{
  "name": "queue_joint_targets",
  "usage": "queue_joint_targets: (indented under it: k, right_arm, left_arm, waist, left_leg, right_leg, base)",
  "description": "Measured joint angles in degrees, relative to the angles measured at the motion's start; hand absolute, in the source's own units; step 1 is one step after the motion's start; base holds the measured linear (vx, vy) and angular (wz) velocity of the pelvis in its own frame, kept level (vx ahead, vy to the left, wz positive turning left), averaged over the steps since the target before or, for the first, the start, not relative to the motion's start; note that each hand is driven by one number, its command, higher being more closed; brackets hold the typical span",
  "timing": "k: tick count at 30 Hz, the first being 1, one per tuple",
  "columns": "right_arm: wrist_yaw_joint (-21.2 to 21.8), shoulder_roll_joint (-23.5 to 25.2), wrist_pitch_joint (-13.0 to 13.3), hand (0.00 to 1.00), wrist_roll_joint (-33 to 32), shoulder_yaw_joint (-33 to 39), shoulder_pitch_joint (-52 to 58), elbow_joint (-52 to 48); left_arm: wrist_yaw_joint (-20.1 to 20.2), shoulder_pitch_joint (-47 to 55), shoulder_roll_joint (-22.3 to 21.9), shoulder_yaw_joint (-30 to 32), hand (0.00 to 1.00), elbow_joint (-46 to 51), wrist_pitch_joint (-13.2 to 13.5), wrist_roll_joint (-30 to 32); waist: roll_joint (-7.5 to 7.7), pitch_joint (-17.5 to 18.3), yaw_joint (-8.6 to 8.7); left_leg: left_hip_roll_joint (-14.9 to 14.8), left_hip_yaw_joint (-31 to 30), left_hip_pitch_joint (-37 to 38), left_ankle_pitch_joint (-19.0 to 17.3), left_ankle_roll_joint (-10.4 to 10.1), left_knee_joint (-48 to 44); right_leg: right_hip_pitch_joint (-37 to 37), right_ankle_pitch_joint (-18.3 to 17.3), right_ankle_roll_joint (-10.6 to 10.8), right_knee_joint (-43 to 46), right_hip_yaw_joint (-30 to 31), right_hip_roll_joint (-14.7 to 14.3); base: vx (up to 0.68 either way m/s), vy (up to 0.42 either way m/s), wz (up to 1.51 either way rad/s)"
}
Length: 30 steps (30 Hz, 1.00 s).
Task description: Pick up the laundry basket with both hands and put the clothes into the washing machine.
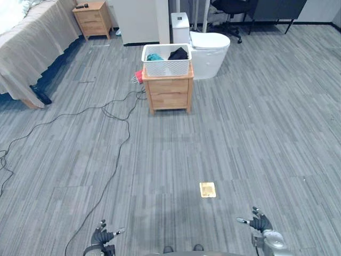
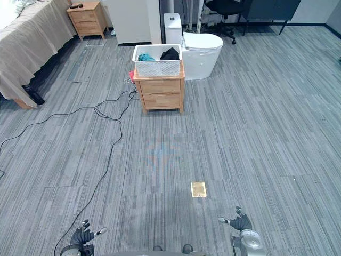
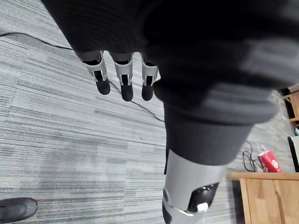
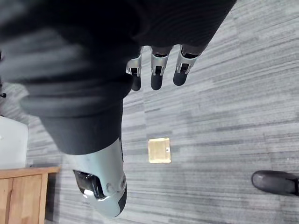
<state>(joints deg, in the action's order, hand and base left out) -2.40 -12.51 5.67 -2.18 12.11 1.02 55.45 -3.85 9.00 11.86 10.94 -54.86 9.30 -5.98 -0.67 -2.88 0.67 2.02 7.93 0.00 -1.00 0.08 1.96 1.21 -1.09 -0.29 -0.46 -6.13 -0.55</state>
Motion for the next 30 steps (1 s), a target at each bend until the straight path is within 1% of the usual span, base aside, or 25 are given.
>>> queue_joint_targets:
  k: [2, 5, 6, 7, 8, 9, 10, 11, 12, 13, 14, 16, 17, 18, 19, 20, 21, 22, 23, 24, 25, 26, 27, 29, 30]
  right_arm:
    - [-0.2, 0.3, 0.0, 0.00, -0.2, 0.3, -0.7, 0.0]
    - [-0.8, 0.3, 0.0, 0.00, -0.6, 1.7, -2.1, -0.1]
    - [-1.3, 0.3, 0.0, 0.00, -0.6, 2.2, -2.3, -0.2]
    - [-1.3, 0.4, 0.0, 0.00, -0.6, 2.6, -2.3, -0.2]
    - [-1.3, 0.4, 0.0, 0.00, -0.6, 2.6, -2.2, -0.2]
    - [-1.3, 0.5, 0.0, 0.00, -0.6, 2.6, -1.7, -0.4]
    - [-1.3, 0.8, -0.1, 0.00, -0.6, 2.4, -1.7, -0.6]
    - [-1.3, 1.0, -0.1, 0.00, -0.6, 2.0, -1.9, -0.7]
    - [-1.2, 1.0, -0.3, 0.00, -0.6, 1.1, -1.8, -0.7]
    - [-1.2, 1.0, -0.5, 0.00, -0.6, 1.0, -1.9, -0.7]
    - [-1.3, 0.7, -0.7, 0.00, -0.6, 0.7, -1.9, -0.7]
    - [-1.3, 0.7, -0.7, 0.00, -0.6, -0.4, -1.9, -0.8]
    - [-1.3, 0.7, -0.8, 0.00, -0.6, -0.6, -1.9, -0.8]
    - [-1.3, 0.6, -1.0, 0.00, -0.6, -0.5, -1.8, -0.8]
    - [-1.3, 0.6, -1.1, 0.00, -0.6, -0.5, -1.8, -0.9]
    - [-1.3, 0.5, -1.2, 0.00, -0.6, -0.6, -1.2, -2.2]
    - [-1.2, 0.6, -1.2, 0.00, -0.5, -0.6, -0.4, -3.7]
    - [-1.3, 0.7, -1.3, 0.00, -0.5, -0.7, -0.4, -4.1]
    - [-1.2, 0.8, -1.3, 0.00, -0.5, -1.0, -0.5, -5.1]
    - [-1.1, 0.7, -1.3, 0.00, -0.4, -1.4, -0.6, -5.3]
    - [-1.2, 0.9, -1.3, 0.00, -0.4, -2.7, -0.8, -5.3]
    - [-1.1, 1.0, -1.3, 0.00, -0.5, -3.4, -0.9, -5.3]
    - [-1.2, 1.4, -1.3, 0.00, -0.5, -3.7, -0.9, -5.3]
    - [-1.3, 1.6, -1.2, 0.00, -0.6, -3.6, -1.1, -5.5]
    - [-1.3, 1.6, -1.2, 0.00, -0.6, -3.7, -1.4, -5.5]
  left_arm:
    - [0.0, 0.0, 0.0, 0.0, 0.00, 0.2, 0.0, -0.1]
    - [0.0, -0.2, -0.1, 0.0, 0.00, 0.9, 0.0, -0.2]
    - [-0.1, -0.1, -0.1, 0.0, 0.00, 2.1, 0.0, -0.5]
    - [-0.1, 0.0, -0.1, 0.0, 0.00, 3.4, 0.0, -0.8]
    - [-0.1, 0.2, 0.0, 0.0, 0.00, 3.9, 0.0, -0.9]
    - [-0.1, 0.2, 0.0, -0.2, 0.00, 4.1, 0.0, -1.3]
    - [-0.2, -0.4, 0.3, -0.3, 0.00, 4.3, 0.0, -1.4]
    - [-0.3, -0.9, 0.5, -0.4, 0.00, 4.4, 0.0, -1.5]
    - [-0.5, -1.5, 1.2, -1.4, 0.00, 4.4, -0.1, -2.0]
    - [-0.6, -1.7, 1.3, -1.8, 0.00, 4.4, -0.1, -2.2]
    - [-0.6, -2.0, 1.4, -2.2, 0.00, 4.5, -0.1, -2.3]
    - [-1.2, -2.7, 1.9, -2.6, 0.00, 4.5, -0.1, -2.4]
    - [-1.4, -3.5, 2.4, -2.6, 0.00, 4.5, -0.1, -2.3]
    - [-1.5, -4.0, 2.6, -2.5, 0.00, 4.5, -0.1, -2.3]
    - [-1.6, -4.0, 2.6, -2.5, 0.00, 4.5, -0.1, -2.3]
    - [-1.5, -3.9, 2.2, -2.5, 0.00, 4.5, 0.0, -2.3]
    - [-1.5, -4.0, 1.9, -2.4, 0.00, 4.8, 0.1, -2.3]
    - [-1.4, -4.0, 1.6, -2.5, 0.00, 4.8, 0.1, -2.3]
    - [-1.3, -3.8, 0.9, -2.0, 0.00, 4.7, 0.0, -2.3]
    - [-1.2, -3.4, 0.0, -1.4, 0.00, 4.8, 0.0, -2.3]
    - [-1.1, -2.8, -0.6, -1.3, 0.00, 4.8, -0.1, -2.3]
    - [-1.1, -2.8, -0.6, -1.3, 0.00, 4.8, -0.2, -2.3]
    - [-1.1, -2.9, -0.6, -1.3, 0.00, 4.9, -0.2, -2.3]
    - [-1.1, -2.8, -0.8, -1.3, 0.00, 5.1, -0.1, -2.3]
    - [-1.1, -2.8, -0.9, -1.3, 0.00, 5.1, -0.1, -2.3]
  waist:
    - [0.44, -0.7, -0.07]
    - [0.25, -1.9, -0.69]
    - [0.29, -2.9, -1.65]
    - [0.56, -3.4, -1.78]
    - [0.64, -3.7, -1.80]
    - [1.10, -4.2, -1.34]
    - [1.63, -4.8, -1.63]
    - [1.62, -5.6, -1.54]
    - [1.65, -6.8, -1.46]
    - [1.46, -7.4, -1.35]
    - [0.90, -8.0, -1.09]
    - [0.81, -8.8, -0.06]
    - [1.28, -9.5, 0.37]
    - [2.46, -9.5, 0.69]
    - [2.72, -9.3, 0.88]
    - [2.30, -9.0, 1.95]
    - [2.33, -8.1, 2.31]
    - [1.78, -8.4, 2.11]
    - [0.93, -8.9, 1.65]
    - [-0.15, -9.2, 1.35]
    - [-0.91, -9.2, 0.55]
    - [-0.69, -9.4, 0.23]
    - [0.29, -9.9, -0.52]
    - [1.72, -9.8, -1.90]
    - [1.88, -9.7, -2.14]
  left_leg:
    - [0.0, 0.2, -1.3, -0.2, 0.2, -0.9]
    - [-0.5, 1.3, -4.1, -3.7, 2.2, -4.5]
    - [-0.9, 2.4, -5.3, -5.9, 2.3, -7.2]
    - [-1.0, 3.1, -6.4, -8.5, 2.7, -10.3]
    - [-0.9, 3.2, -6.7, -9.6, 2.7, -11.7]
    - [-0.4, 3.2, -6.7, -11.0, 3.2, -13.2]
    - [0.1, 2.9, -6.2, -11.9, 4.1, -13.6]
    - [0.0, 2.5, -6.0, -12.3, 4.8, -14.4]
    - [-0.2, 1.9, -5.0, -13.0, 5.5, -15.1]
    - [-0.4, 1.6, -4.0, -13.3, 5.4, -14.9]
    - [-1.4, 1.0, -2.7, -14.2, 5.1, -14.7]
    - [-2.1, -0.1, -0.2, -14.6, 4.1, -13.1]
    - [-2.1, -0.2, 2.2, -14.4, 2.8, -11.7]
    - [-1.9, -0.2, 4.7, -15.2, 1.3, -10.6]
    - [-2.0, -0.3, 5.6, -15.7, 0.4, -10.4]
    - [-3.5, -1.1, 7.1, -17.0, -1.8, -10.5]
    - [-5.1, -1.9, 6.3, -18.2, -4.1, -14.4]
    - [-6.3, -1.5, 5.1, -18.4, -5.5, -18.5]
    - [-8.8, -1.0, 0.8, -16.8, -8.7, -31.3]
    - [-11.5, -1.4, -3.6, -12.9, -10.3, -43.8]
    - [-15.6, -0.9, -9.7, -11.4, -10.4, -61.3]
    - [-17.0, 0.0, -11.9, -11.8, -9.5, -66.1]
    - [-18.1, 2.4, -14.8, -12.8, -7.4, -71.1]
    - [-18.0, 6.4, -19.7, -14.0, -5.4, -69.4]
    - [-17.9, 7.5, -21.4, -14.2, -5.2, -67.3]
  right_leg:
    - [0.9, 0.0, 0.0, 0.0, 0.0, 0.1]
    - [2.8, -1.0, 0.3, 1.2, 0.2, 0.0]
    - [4.9, -3.7, 0.9, 5.7, 0.4, 0.3]
    - [7.5, -7.2, 1.9, 11.4, 0.0, 1.2]
    - [8.4, -9.1, 3.1, 14.5, -0.3, 2.0]
    - [10.6, -11.9, 6.3, 20.4, -2.0, 3.7]
    - [14.7, -11.0, 5.6, 30.5, -3.5, 5.6]
    - [17.5, -11.4, 5.4, 35.5, -4.1, 6.3]
    - [20.2, -12.6, 4.2, 39.6, -5.5, 7.3]
    - [20.8, -12.9, 4.1, 39.2, -6.5, 7.7]
    - [22.2, -12.9, 4.0, 35.6, -8.1, 7.7]
    - [23.3, -9.9, 4.5, 25.1, -9.7, 7.1]
    - [23.3, -6.3, 4.8, 17.7, -9.4, 7.0]
    - [23.8, -3.3, 4.6, 13.8, -8.8, 6.9]
    - [24.4, -1.8, 4.0, 14.4, -7.9, 6.7]
    - [25.4, 0.3, 1.3, 18.8, -7.1, 6.5]
    - [26.3, -0.3, -1.4, 23.3, -8.0, 5.8]
    - [26.0, -2.4, -2.2, 24.7, -8.2, 5.1]
    - [23.9, -5.1, -3.5, 25.5, -8.6, 3.5]
    - [20.7, -6.6, -4.4, 24.8, -9.0, 1.9]
    - [15.0, -7.8, -5.6, 22.4, -8.8, -0.7]
    - [12.3, -8.1, -6.1, 21.2, -8.5, -1.3]
    - [6.7, -8.5, -6.7, 18.2, -7.8, -1.5]
    - [-0.3, -8.6, -6.7, 12.9, -6.0, -1.2]
    - [-2.1, -8.5, -6.7, 11.1, -5.6, -1.1]
  base:
    - [-0.07, 0.014, -0.03]
    - [-0.07, 0.029, -0.13]
    - [-0.06, 0.026, -0.26]
    - [-0.05, 0.026, -0.14]
    - [-0.01, 0.048, 0.19]
    - [0.07, 0.067, 0.17]
    - [0.09, 0.072, 0.12]
    - [0.17, 0.068, 0.03]
    - [0.13, 0.040, 0.14]
    - [0.26, 0.019, 0.17]
    - [0.31, -0.014, 0.17]
    - [0.41, -0.040, 0.25]
    - [0.51, -0.107, 0.30]
    - [0.52, -0.130, 0.26]
    - [0.58, -0.174, 0.32]
    - [0.61, -0.203, 0.42]
    - [0.63, -0.230, 0.34]
    - [0.64, -0.250, 0.05]
    - [0.69, -0.274, -0.16]
    - [0.85, -0.306, -0.28]
    - [0.86, -0.269, -0.24]
    - [0.69, -0.186, -0.19]
    - [0.52, -0.125, -0.05]
    - [0.52, -0.104, -0.21]
    - [0.65, -0.075, -0.53]
